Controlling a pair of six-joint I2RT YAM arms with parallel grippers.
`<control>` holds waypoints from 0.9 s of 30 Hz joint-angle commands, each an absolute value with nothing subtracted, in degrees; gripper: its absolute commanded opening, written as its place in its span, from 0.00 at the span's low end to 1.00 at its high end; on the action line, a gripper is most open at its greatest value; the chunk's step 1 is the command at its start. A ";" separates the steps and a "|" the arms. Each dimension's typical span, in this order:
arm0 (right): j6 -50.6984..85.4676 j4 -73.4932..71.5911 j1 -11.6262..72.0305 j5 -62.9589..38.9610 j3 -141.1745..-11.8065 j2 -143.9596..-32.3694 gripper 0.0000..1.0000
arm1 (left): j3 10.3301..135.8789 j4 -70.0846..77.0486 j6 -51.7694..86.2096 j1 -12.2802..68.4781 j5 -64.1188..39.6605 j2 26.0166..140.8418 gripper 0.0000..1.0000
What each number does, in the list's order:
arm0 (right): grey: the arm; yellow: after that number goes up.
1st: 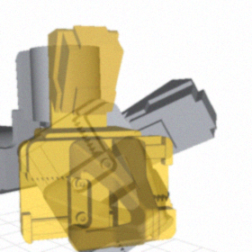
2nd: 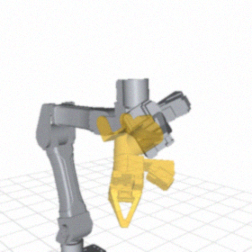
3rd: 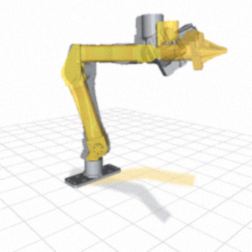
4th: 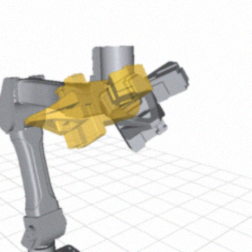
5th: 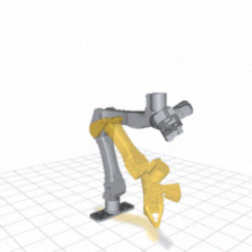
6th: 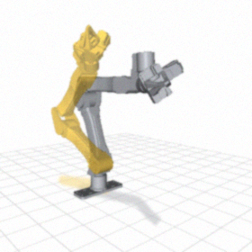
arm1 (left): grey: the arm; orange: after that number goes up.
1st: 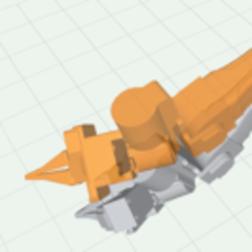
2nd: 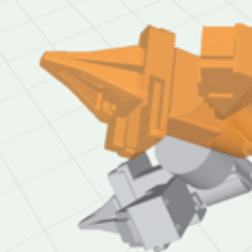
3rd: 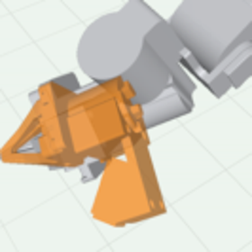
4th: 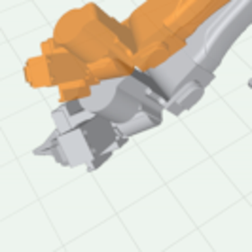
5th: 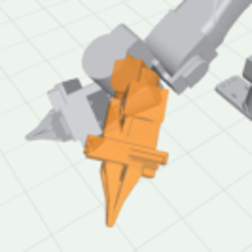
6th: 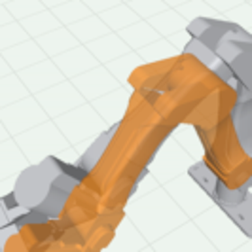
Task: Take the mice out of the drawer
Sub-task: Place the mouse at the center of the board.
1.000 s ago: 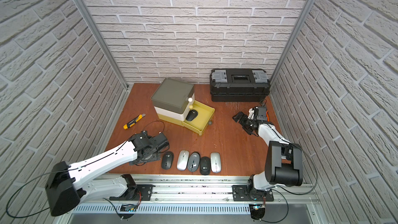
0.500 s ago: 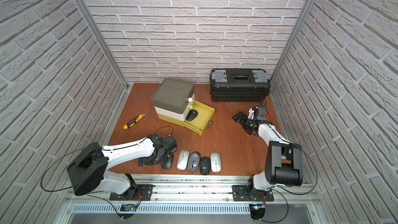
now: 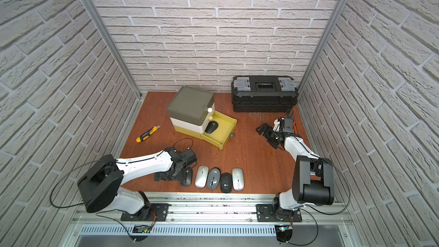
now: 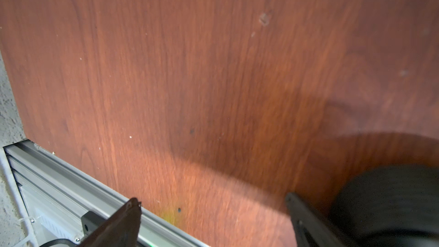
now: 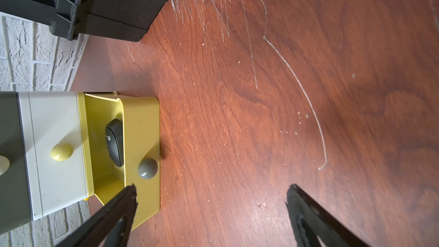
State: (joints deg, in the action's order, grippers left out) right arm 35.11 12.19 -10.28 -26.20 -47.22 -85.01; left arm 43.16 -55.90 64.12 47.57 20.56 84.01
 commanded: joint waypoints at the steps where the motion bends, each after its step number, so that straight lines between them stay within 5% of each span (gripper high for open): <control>1: 34.37 10.35 -9.58 -26.64 -46.85 -85.81 0.99 | 43.72 -55.21 62.92 44.82 23.32 83.53 0.98; 14: 33.27 11.10 -7.97 -27.31 -47.98 -85.08 0.99 | 48.03 -49.48 58.25 44.85 20.08 88.87 0.98; 27: 30.27 13.68 5.22 -26.68 -55.74 -88.64 0.99 | 58.56 -60.63 52.02 41.15 28.17 82.70 0.98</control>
